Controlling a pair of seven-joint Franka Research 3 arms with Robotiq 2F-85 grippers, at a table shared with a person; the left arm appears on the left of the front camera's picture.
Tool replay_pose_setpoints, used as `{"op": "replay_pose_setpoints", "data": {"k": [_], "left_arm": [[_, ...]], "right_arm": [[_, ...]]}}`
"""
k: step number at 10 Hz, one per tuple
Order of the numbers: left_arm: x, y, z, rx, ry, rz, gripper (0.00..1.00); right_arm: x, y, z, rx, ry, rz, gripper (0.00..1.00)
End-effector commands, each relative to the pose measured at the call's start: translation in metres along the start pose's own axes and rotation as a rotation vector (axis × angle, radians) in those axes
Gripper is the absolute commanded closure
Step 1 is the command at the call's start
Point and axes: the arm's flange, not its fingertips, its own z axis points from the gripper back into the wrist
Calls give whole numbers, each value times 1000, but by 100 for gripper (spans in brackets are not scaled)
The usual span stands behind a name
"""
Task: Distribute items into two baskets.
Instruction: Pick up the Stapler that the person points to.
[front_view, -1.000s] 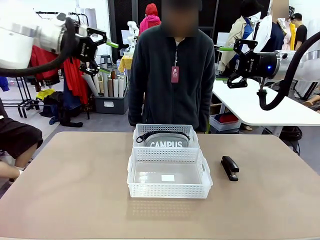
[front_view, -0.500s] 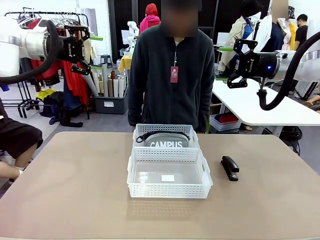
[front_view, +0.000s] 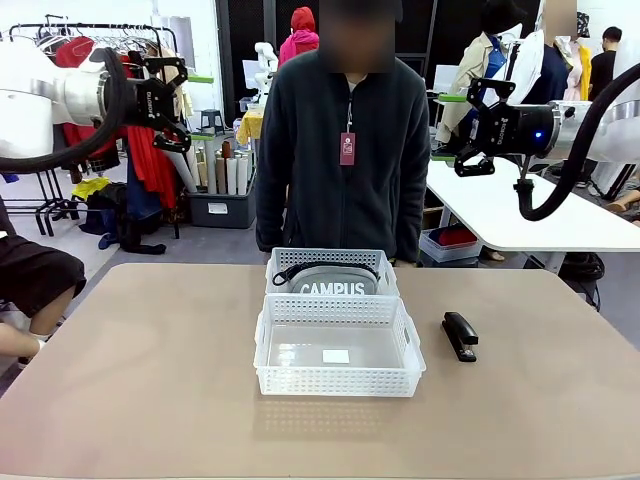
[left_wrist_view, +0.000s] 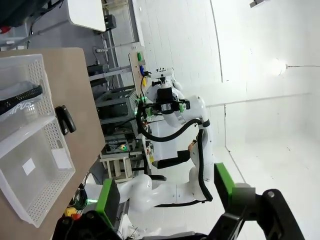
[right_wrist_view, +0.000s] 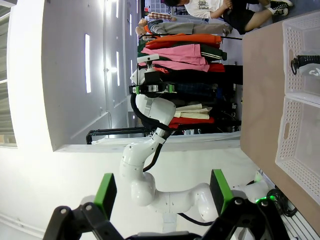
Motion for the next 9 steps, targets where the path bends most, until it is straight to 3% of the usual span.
{"op": "replay_pose_setpoints", "data": {"k": [1,9], "left_arm": [[0,-6,-4,-22,18,7,0],[0,-2,-7,-1,13,-3,0]], "right_arm": [[-1,2,0,-3,1,6,0],[-1,2,0,-3,1,6,0]]}}
